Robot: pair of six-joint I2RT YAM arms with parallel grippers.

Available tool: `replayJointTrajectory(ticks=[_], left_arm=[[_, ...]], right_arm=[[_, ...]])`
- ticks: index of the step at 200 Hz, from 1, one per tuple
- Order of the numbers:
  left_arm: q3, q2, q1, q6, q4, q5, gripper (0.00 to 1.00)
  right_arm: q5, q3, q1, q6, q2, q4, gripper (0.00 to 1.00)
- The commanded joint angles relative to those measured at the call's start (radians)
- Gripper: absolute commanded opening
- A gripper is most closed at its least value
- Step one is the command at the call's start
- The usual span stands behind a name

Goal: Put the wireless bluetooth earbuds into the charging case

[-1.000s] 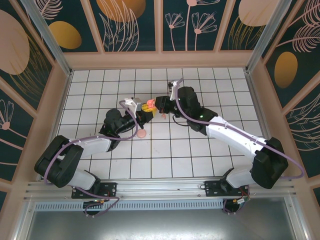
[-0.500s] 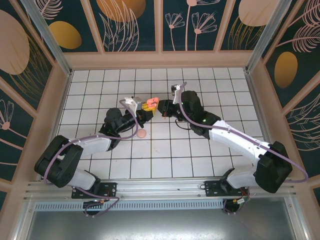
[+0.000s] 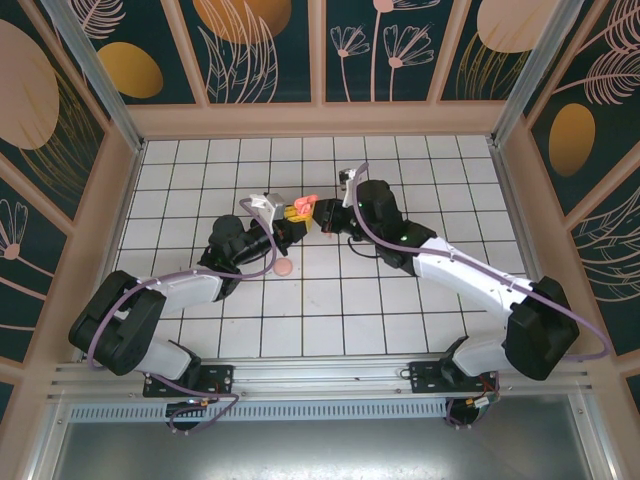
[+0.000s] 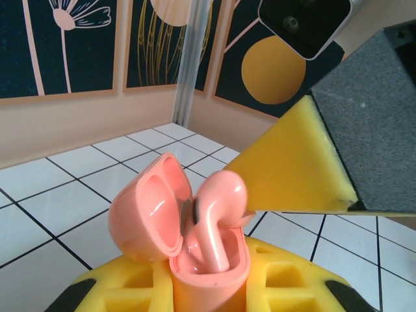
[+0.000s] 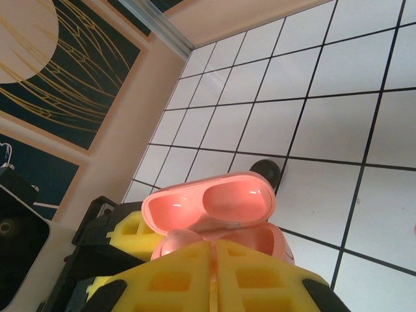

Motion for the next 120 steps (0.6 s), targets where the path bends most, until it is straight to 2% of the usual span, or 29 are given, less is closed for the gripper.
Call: replayJointTrajectory(ticks=[1,50,82,120], left_arm=[[0.031,-0.030,-0.006,0.011,0.056,0.034,0.00],[0.030,-0.033,-0.005,0.017,0.055,0.027,0.00],[0.022,-0.033,-0.005,0.023,0.062,0.018,0.00],[0.008,-0.033,-0.006,0.029,0.083,0.013,0.00]], right_arm=[[-0.023,0.043,0.002,-0.016,0.018,-0.002,0.11],[0.011,0.057,0.002,-0.034,0.007,-0.032,0.11],[0.065,0.037,-0.013,-0.039,-0.074,-0.056,0.12],[0.059,0.046,-0.019,-0.043,-0.123,-0.074,0.13]])
